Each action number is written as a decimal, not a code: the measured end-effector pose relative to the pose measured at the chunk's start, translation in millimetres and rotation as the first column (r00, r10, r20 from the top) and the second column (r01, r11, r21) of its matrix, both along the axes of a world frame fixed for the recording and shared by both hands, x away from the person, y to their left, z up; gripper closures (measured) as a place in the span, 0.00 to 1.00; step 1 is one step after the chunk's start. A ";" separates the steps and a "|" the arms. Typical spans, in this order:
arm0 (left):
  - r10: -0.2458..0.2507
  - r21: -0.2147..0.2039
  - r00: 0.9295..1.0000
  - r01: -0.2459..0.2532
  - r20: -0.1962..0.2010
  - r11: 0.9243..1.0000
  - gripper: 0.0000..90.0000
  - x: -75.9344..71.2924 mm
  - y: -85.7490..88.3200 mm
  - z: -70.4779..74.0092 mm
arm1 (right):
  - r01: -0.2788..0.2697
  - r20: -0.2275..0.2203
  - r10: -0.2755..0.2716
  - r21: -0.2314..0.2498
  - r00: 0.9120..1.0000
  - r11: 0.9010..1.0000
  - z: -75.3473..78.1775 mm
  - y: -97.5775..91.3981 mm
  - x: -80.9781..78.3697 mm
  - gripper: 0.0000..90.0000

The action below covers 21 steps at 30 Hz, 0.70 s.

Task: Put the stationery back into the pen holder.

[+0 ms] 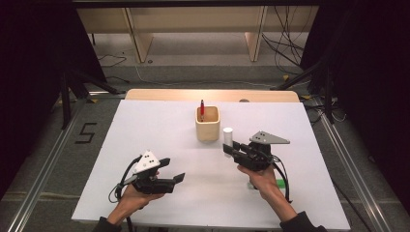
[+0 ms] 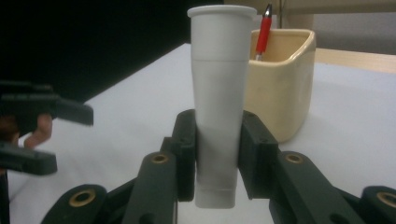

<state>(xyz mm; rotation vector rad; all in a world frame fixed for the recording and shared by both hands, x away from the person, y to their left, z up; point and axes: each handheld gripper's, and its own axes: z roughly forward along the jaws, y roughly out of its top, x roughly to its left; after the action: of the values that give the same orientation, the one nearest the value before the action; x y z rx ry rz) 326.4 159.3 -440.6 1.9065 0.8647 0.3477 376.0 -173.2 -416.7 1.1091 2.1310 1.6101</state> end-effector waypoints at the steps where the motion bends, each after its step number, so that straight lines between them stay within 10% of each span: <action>1: 0.000 -0.003 1.000 0.000 -0.003 1.000 0.25 -0.4 0.2 -1.2 | 0.003 0.001 -0.003 0.008 1.000 1.000 0.9 0.9 3.0 0.78; 21: 0.014 0.015 0.999 -0.015 0.045 1.000 0.22 -9.1 10.0 -10.5 | 0.056 0.000 -0.056 0.039 0.998 0.998 20.6 27.3 50.4 0.78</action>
<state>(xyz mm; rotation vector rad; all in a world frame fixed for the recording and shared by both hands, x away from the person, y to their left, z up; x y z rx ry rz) 317.3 169.3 -451.1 1.9006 0.8489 0.4060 426.3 -146.0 -396.0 1.1688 2.0569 1.6336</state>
